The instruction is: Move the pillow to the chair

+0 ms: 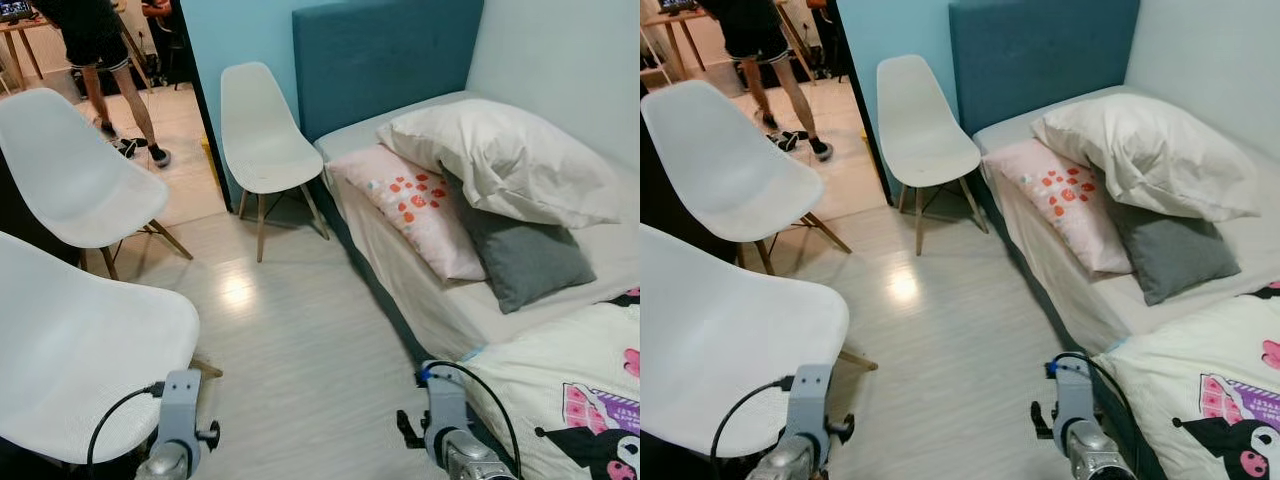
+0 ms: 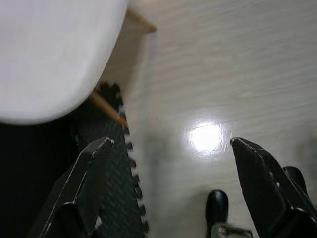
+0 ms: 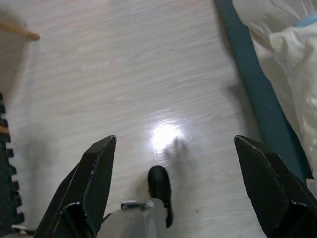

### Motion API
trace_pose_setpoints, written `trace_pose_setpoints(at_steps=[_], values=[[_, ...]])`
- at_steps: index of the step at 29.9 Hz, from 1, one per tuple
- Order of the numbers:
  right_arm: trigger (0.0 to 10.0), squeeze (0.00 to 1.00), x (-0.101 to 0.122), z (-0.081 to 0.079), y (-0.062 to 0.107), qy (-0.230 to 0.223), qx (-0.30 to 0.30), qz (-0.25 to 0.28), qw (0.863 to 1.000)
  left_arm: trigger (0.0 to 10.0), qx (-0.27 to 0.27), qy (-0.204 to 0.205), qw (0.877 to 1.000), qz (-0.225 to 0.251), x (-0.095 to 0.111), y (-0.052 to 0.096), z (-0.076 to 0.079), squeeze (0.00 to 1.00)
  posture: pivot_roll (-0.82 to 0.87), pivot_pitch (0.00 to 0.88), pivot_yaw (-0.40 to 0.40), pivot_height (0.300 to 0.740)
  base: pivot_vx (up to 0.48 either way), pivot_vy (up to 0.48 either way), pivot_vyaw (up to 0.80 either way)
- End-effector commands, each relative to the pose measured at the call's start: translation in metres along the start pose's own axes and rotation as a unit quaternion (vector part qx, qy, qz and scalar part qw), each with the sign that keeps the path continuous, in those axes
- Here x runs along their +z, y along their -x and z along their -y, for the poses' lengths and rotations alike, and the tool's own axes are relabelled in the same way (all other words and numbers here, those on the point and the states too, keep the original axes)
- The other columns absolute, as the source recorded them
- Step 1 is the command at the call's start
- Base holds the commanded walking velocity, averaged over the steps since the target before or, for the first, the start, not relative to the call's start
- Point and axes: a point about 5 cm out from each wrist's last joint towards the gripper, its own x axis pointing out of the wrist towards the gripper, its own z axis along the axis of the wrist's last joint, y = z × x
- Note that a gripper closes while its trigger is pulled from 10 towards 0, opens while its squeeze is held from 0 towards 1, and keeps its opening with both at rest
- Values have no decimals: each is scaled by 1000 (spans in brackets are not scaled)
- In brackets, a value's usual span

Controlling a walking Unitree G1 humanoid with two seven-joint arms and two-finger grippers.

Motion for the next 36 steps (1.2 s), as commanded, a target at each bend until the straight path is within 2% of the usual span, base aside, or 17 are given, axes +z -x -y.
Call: trace_pose_setpoints(at_steps=[1, 3, 5, 11, 15, 20, 27, 36], values=[[10000, 0, -3, -6, 0, 10, 13, -10, 1000, 10000, 21, 13, 1000, -13, -9, 2, -12, 0, -120, 87, -11, 740, 0, 0, 0], [10000, 0, -5, -9, 0, 17, 19, -13, 1000, 10000, 26, 17, 999, -20, -17, 4, -14, 0, -98, 85, -20, 740, 0, 0, 0], [10000, 0, -11, -16, 0, 26, 27, -26, 999, 10000, 43, 28, 997, -56, -43, 14, -22, 0, -86, 84, -17, 740, 0, 0, 0], [10000, 0, -18, -20, 1, 25, 31, -36, 999, 10000, 48, 31, 995, -83, -63, 21, -23, 0, -82, 87, -32, 740, 0, 0, 0], [10000, 0, -19, -19, 1, 25, 31, -39, 998, 10000, 43, 28, 995, -80, -60, 20, -20, 0, -80, 85, -51, 740, 0, 0, 0], [10000, 0, -19, -11, 2, 33, 24, -42, 998, 10000, 29, 40, 997, -57, -43, 13, -7, 0, -101, 82, -60, 740, 0, 0, 0], [10000, 0, -17, -6, 2, 23, 12, -40, 999, 10000, 1, 42, 998, -45, -36, 11, 8, 0, -127, 81, -57, 740, 0, 0, 0], [10000, 0, -16, 0, 2, 7, 1, -37, 999, 10000, -7, 45, 998, -37, -30, 10, 11, 0, -134, 83, -41, 740, 0, 0, 0]])
